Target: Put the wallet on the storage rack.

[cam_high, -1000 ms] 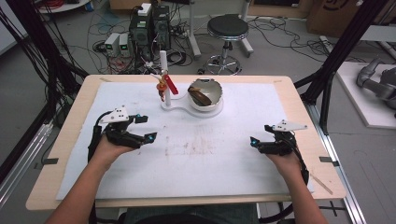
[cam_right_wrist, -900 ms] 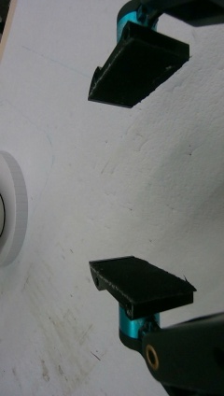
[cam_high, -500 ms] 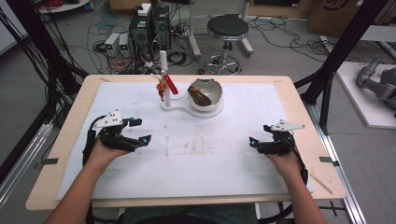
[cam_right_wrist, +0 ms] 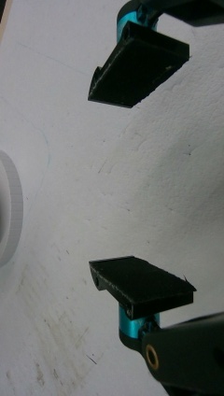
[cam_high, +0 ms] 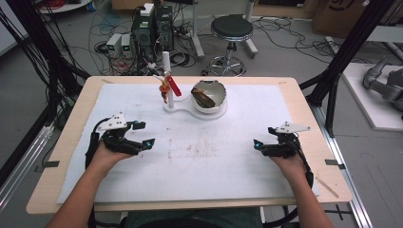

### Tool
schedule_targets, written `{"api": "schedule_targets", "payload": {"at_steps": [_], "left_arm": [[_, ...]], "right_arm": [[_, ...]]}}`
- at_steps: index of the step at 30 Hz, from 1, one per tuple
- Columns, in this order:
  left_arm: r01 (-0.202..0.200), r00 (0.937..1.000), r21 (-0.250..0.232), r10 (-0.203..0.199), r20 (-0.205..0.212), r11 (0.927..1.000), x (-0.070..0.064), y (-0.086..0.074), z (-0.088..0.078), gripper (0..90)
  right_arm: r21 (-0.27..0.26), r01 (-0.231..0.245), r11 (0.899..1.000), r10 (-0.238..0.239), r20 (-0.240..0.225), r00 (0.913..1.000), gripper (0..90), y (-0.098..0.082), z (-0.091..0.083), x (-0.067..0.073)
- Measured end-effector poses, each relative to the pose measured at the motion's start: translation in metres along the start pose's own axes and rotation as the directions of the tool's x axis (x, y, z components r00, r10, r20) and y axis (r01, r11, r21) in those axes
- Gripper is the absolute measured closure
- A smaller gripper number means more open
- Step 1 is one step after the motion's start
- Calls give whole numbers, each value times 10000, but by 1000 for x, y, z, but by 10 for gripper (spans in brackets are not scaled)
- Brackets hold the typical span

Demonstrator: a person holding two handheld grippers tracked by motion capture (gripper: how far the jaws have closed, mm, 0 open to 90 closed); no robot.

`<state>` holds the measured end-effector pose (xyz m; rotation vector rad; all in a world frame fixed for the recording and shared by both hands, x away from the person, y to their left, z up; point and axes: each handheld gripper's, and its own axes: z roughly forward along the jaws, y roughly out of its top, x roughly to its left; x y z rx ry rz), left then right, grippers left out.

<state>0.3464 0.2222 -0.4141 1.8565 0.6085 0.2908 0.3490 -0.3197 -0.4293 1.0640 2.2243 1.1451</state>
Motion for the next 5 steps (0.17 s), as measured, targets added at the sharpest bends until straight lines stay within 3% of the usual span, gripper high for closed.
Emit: {"api": "schedule_targets", "payload": {"at_steps": [5], "left_arm": [[26,10000,-28,-26,-32,10000,1,0,-1,178]], "right_arm": [[-13,13,10000,-13,19,10000,167,0,0,0]]}}
